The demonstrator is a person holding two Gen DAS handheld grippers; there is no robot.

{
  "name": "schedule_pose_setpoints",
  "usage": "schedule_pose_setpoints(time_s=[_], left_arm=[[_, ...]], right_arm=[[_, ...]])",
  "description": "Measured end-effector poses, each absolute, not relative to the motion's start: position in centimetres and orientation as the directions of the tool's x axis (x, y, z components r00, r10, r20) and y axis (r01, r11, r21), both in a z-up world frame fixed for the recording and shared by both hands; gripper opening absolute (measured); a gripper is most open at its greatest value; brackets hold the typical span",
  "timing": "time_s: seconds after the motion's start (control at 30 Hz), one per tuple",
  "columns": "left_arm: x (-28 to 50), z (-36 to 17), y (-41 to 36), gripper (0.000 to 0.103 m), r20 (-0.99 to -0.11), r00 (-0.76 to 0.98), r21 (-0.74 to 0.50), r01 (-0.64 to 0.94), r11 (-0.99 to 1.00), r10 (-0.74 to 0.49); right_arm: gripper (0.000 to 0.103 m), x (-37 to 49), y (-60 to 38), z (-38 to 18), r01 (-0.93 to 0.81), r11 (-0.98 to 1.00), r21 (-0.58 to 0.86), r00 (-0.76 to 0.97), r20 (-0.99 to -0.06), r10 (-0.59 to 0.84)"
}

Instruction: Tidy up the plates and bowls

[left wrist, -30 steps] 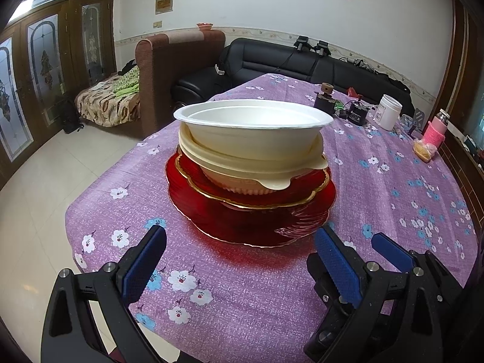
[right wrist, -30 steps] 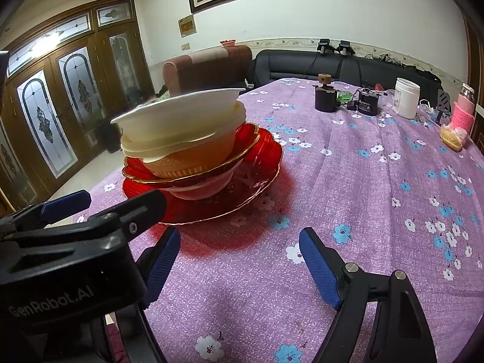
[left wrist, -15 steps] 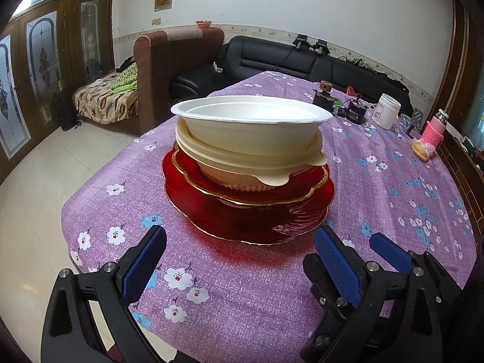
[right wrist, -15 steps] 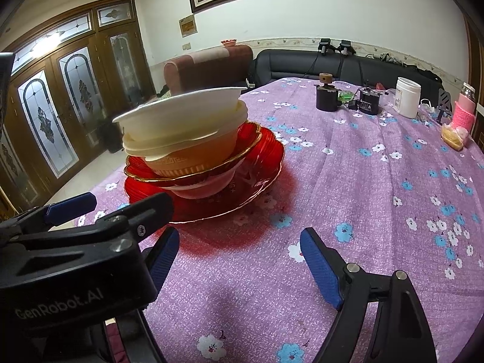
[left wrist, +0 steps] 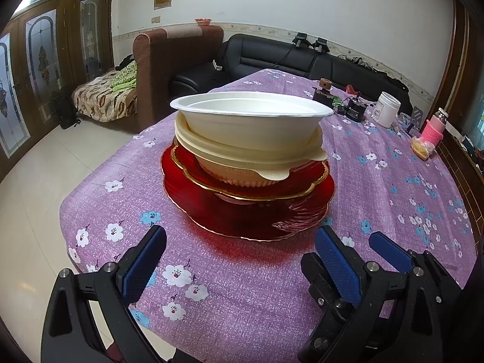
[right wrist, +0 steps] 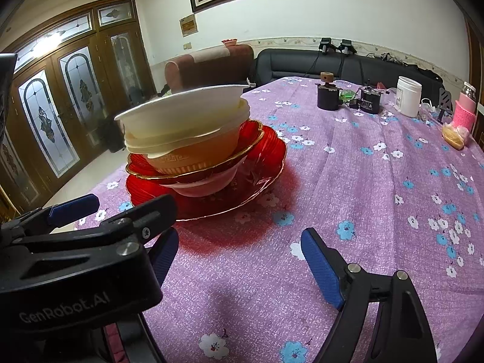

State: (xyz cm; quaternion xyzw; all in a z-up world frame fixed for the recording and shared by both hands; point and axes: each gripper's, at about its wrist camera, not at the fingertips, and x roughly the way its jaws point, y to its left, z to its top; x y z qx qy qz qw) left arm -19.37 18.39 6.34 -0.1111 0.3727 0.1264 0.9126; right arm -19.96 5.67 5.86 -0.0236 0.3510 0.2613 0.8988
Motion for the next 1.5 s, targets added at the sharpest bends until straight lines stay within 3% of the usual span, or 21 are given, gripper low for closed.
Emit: schedule_pose_setpoints(time_s=[0.67, 1.2, 1.33, 1.5], left_arm=[[-19.6, 6.2, 18.5, 0.099, -0.708, 0.691, -0.115, -0.316, 0.942, 0.146], [-20.7, 7.6, 19.0, 0.099, -0.657, 0.722, -0.093, -0.362, 0.928, 0.216], [-21.5, 8.4, 19.0, 0.099, -0.607, 0.743, -0.062, -0.398, 0.915, 0.282], [-23.6, 10.7, 19.1, 0.103, -0.466, 0.778, -0.036, -0.493, 0.869, 0.421]], right_arm=[[0.087, -20.4, 6.0, 6.0, -0.498, 0.856, 0.140, 0.614, -0.640, 0.462], [0.088, -20.6, 5.8, 6.5, -0.508, 0.849, 0.146, 0.624, -0.617, 0.479], [0.088, -20.4, 5.6, 6.5, -0.500, 0.853, 0.149, 0.628, -0.616, 0.476], [0.088, -20.6, 5.5, 6.8, -0.505, 0.850, 0.150, 0.634, -0.603, 0.484]])
